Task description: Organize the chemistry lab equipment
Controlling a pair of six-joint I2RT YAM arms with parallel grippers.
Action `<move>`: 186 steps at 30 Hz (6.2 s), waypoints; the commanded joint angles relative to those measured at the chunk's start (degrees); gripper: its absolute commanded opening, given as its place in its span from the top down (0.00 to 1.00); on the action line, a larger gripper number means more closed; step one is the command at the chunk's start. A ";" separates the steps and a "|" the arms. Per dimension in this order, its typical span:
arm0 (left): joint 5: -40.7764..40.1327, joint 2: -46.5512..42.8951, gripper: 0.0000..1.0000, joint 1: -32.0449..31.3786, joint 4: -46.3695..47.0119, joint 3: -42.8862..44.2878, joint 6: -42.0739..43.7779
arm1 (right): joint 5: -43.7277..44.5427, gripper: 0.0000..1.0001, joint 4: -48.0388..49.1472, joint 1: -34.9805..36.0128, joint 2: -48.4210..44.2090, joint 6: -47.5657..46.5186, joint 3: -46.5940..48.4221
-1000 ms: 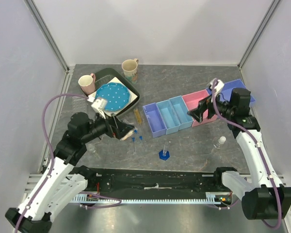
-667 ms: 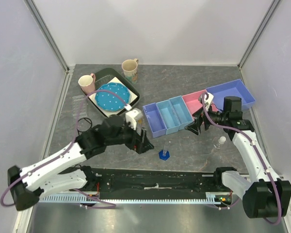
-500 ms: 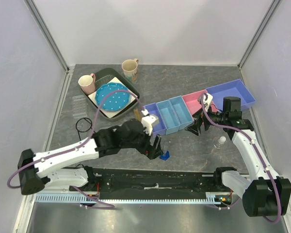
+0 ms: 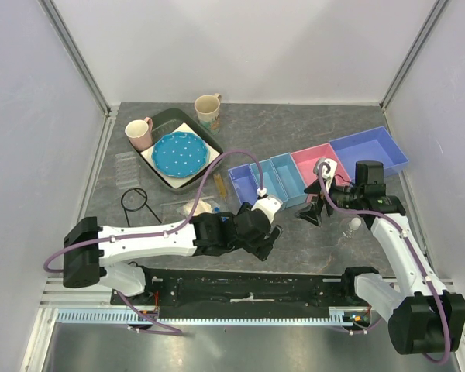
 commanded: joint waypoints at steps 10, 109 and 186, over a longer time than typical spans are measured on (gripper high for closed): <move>-10.23 1.88 0.35 -0.91 12.50 -2.85 -3.24 | -3.78 0.02 -0.28 0.55 -1.30 -4.42 -0.32; 0.50 -23.93 0.20 12.97 14.47 -8.04 -0.46 | -1.33 0.78 3.24 12.07 11.62 9.20 6.09; -0.39 -36.43 0.07 20.18 5.21 -18.85 13.22 | 12.57 0.02 -7.24 -0.15 21.74 2.33 26.06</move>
